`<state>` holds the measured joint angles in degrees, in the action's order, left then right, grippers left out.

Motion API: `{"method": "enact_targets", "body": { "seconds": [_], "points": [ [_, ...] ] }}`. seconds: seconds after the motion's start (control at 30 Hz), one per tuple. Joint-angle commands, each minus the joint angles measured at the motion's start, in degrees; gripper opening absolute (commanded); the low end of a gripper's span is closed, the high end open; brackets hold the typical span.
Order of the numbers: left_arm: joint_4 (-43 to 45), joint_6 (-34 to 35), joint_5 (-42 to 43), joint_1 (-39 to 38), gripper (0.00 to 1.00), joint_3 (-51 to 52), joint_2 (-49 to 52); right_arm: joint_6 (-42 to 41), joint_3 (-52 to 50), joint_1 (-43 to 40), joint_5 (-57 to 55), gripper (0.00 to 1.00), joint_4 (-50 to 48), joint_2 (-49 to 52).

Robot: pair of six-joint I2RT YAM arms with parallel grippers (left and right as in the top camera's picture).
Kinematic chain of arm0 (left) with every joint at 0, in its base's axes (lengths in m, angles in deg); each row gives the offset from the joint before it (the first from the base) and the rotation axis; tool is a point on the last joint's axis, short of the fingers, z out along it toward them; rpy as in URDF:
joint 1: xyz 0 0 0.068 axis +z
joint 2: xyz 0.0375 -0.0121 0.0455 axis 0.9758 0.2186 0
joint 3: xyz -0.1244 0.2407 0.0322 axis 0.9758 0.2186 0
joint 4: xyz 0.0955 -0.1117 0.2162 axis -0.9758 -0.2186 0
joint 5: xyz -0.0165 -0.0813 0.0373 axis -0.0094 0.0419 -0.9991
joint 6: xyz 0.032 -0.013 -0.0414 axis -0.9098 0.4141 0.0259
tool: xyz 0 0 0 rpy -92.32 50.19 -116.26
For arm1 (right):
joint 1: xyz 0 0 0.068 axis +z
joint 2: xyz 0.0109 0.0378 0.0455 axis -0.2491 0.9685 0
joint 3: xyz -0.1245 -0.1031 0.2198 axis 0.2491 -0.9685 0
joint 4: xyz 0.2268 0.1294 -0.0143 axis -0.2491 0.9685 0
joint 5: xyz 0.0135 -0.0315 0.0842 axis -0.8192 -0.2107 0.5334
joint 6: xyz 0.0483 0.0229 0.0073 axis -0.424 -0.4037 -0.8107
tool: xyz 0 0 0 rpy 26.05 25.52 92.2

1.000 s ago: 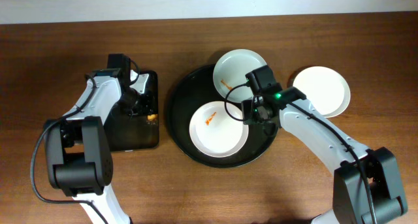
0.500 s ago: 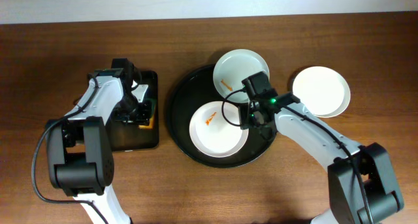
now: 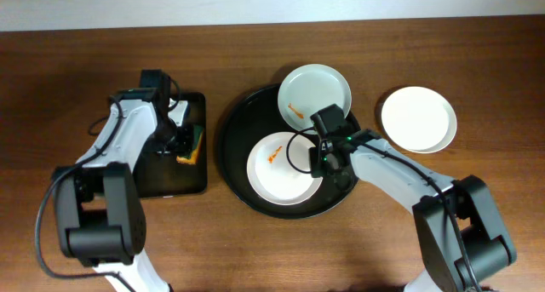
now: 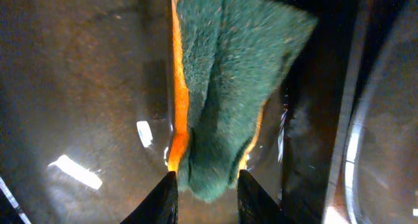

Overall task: Clean dirty plates on tray and stack at the side
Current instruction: 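Grasp the next smeared plate rim with the right gripper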

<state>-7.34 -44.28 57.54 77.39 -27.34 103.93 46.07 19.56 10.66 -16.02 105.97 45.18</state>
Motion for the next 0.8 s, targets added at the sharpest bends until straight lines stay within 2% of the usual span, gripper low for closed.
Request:
{"method": "enact_targets", "body": {
  "seconds": [0.0, 0.07, 0.27, 0.33, 0.37, 0.43, 0.47, 0.53, 0.67, 0.7, 0.73, 0.77],
  "points": [
    [0.2, 1.8, 2.6, -0.4, 0.28, 0.3, -2.6, -1.6, -0.5, 3.4, -1.9, 0.37, 0.2, 0.2],
    [0.1, 1.9, 2.6, -0.9, 0.28, 0.3, -2.6, -5.6, -0.5, 3.8, -5.6, 0.36, 2.5, 0.2],
    [1.6, 1.9, 2.6, -2.3, 0.32, 0.4, -2.6, -7.1, -1.6, 3.8, -5.6, 0.37, 2.3, 0.2],
    [1.6, 1.9, 2.6, -2.4, 0.32, 0.4, -2.6, -7.1, -1.8, 3.8, -5.6, 0.3, 1.9, 0.2],
    [1.7, 1.9, 2.6, -2.4, 0.32, 0.4, -2.6, -7.1, -1.8, 3.8, -5.6, 0.3, 1.9, 0.2],
    [1.7, 1.8, 2.6, -2.4, 0.32, 0.4, -2.6, -6.4, -1.6, 3.5, -8.1, 0.4, 0.1, 0.2],
    [1.8, 1.8, 2.6, -2.4, 0.32, 0.4, -2.6, -4.2, -1.0, 2.8, -8.6, 0.41, -1.4, 0.2],
    [2.3, 1.8, 2.6, -2.4, 0.32, 0.4, -2.6, -0.2, 0.8, 1.3, -8.6, 0.21, -2.0, 0.2],
    [3.0, 1.8, 2.6, -2.4, 0.32, 0.4, -2.6, 4.2, 5.7, -1.9, -8.8, 0.18, -1.7, 0.2],
    [3.0, 1.8, 2.6, -2.4, 0.32, 0.4, -2.6, 4.2, 8.4, -2.8, -7.5, 0.24, 1.1, 0.1],
    [3.2, 1.8, 2.6, -2.4, 0.32, 0.4, -2.6, 4.2, 11.0, -3.1, -6.3, 0.47, 4.4, 0.1],
    [3.2, 1.8, 2.6, -2.4, 0.32, 0.4, -2.6, 4.2, 13.7, -3.1, -5.2, 0.54, 9.1, 0.1]
  ]
}}
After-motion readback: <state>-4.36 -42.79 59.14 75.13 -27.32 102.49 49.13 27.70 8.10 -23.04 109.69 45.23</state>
